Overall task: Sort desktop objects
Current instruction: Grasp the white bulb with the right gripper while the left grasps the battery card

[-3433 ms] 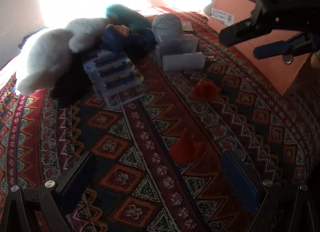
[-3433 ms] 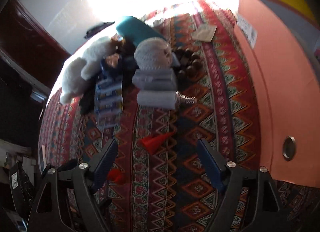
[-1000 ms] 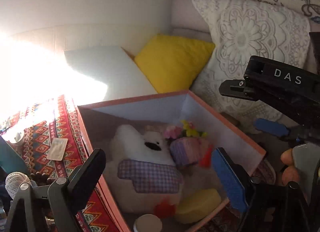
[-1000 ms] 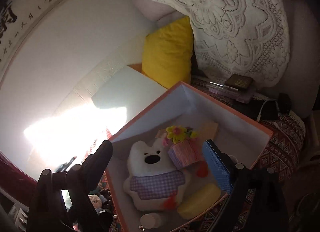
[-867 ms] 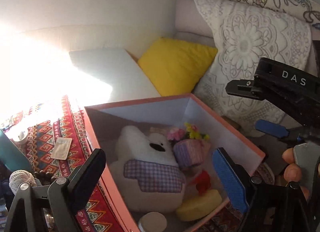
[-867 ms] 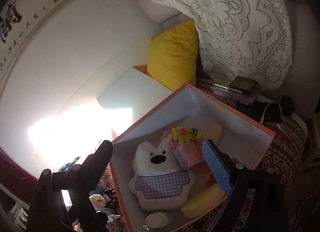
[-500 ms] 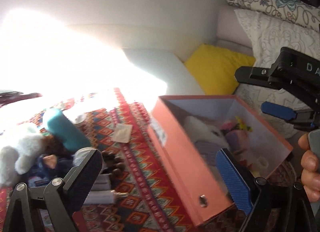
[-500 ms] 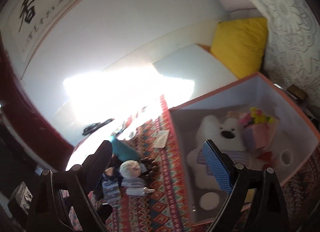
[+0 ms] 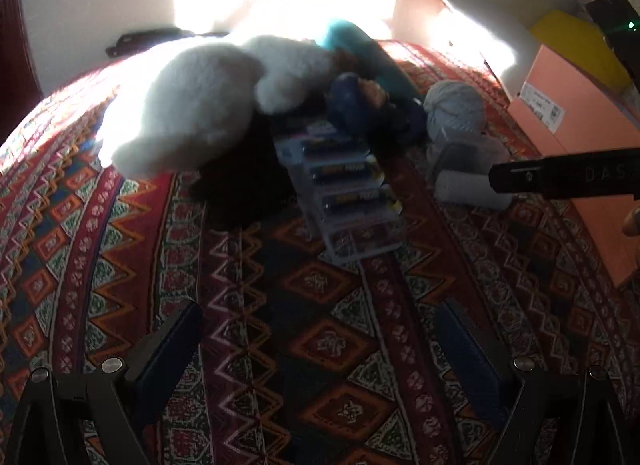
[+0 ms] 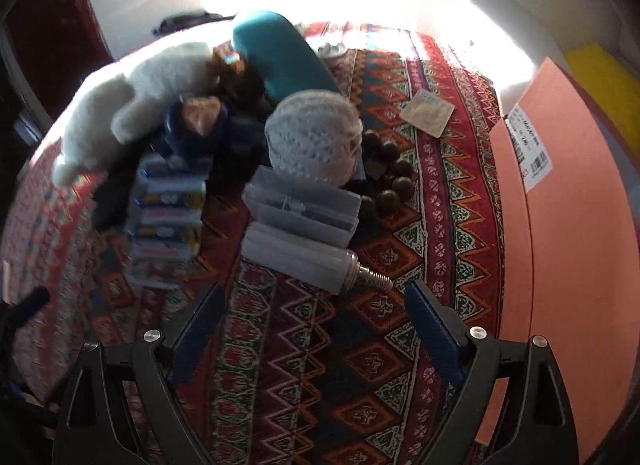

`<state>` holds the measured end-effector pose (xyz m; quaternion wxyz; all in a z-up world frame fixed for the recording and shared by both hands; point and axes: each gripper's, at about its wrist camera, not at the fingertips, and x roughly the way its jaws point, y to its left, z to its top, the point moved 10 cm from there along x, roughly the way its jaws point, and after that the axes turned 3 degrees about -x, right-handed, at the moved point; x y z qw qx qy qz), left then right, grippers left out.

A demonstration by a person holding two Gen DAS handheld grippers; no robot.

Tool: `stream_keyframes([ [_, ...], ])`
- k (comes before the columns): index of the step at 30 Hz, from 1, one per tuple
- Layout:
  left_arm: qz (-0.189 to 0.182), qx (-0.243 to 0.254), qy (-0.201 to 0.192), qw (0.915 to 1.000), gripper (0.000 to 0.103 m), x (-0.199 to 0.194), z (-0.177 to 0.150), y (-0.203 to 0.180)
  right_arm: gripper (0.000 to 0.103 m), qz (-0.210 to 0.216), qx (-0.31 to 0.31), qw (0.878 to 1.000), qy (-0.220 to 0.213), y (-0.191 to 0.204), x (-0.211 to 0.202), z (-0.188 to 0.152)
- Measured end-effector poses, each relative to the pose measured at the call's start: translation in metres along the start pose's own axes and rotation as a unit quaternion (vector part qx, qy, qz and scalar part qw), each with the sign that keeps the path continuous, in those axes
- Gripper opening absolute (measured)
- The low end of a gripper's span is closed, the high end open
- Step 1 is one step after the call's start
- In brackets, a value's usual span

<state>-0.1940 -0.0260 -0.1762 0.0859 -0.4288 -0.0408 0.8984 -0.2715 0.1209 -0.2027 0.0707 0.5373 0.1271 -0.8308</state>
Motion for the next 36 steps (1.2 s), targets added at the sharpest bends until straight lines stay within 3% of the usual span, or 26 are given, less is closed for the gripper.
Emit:
stream_keyframes([
  [2, -0.015, -0.019, 0.019, 0.9995, 0.096, 0.014, -0.002, -0.001, 0.092, -0.026, -0.041, 0.999, 0.013, 0.003, 0.017, -0.002],
  [5, -0.031, -0.031, 0.020, 0.9989, 0.096, 0.030, 0.012, -0.009, 0.087, -0.006, -0.033, 0.999, 0.012, -0.001, 0.013, -0.001],
  [6, -0.032, -0.033, 0.020, 0.9987, 0.096, 0.037, 0.017, -0.012, 0.060, 0.003, -0.028, 1.000, 0.012, -0.003, 0.011, -0.001],
  [7, -0.034, -0.036, 0.023, 0.9985, 0.096, 0.046, 0.022, -0.014, 0.046, 0.012, -0.024, 1.000, 0.011, -0.004, 0.009, 0.000],
  [10, -0.034, -0.046, 0.036, 0.9977, 0.096, 0.074, 0.035, -0.022, 0.039, 0.037, -0.009, 0.999, 0.009, -0.009, 0.002, 0.001],
  [17, 0.067, -0.016, 0.036, 0.9970, 0.101, 0.123, 0.061, -0.034, 0.038, 0.056, 0.010, 0.998, 0.001, -0.028, -0.011, -0.001],
  [18, 0.075, -0.015, 0.029, 0.9967, 0.097, 0.123, 0.061, -0.035, 0.037, 0.056, 0.013, 0.998, 0.000, -0.032, -0.012, -0.002],
  [21, 0.070, -0.020, 0.011, 0.9973, 0.067, 0.107, 0.056, -0.031, 0.037, 0.058, 0.022, 0.998, -0.010, -0.036, -0.021, 0.000],
  [24, 0.032, -0.030, 0.011, 0.9990, 0.065, 0.081, 0.041, -0.027, 0.036, 0.070, 0.030, 0.997, -0.027, -0.030, -0.031, 0.005],
  [30, 0.037, -0.033, -0.027, 0.9984, 0.064, 0.007, 0.009, -0.015, 0.035, 0.123, 0.047, 0.989, -0.073, -0.012, -0.067, 0.006],
  [33, 0.037, -0.041, -0.036, 0.9978, 0.059, -0.020, -0.001, -0.005, 0.035, 0.137, 0.049, 0.985, -0.092, 0.000, -0.085, 0.008],
  [34, 0.036, -0.042, -0.032, 0.9979, 0.033, -0.025, -0.007, -0.002, 0.035, 0.140, 0.049, 0.984, -0.095, 0.002, -0.088, 0.008],
  [35, 0.039, -0.041, -0.020, 0.9982, 0.024, -0.026, -0.013, 0.003, 0.035, 0.141, 0.049, 0.984, -0.095, 0.005, -0.089, 0.007],
  [36, 0.043, -0.037, -0.009, 0.9983, 0.022, -0.022, -0.017, 0.015, 0.035, 0.139, 0.048, 0.985, -0.093, 0.007, -0.088, 0.005],
])
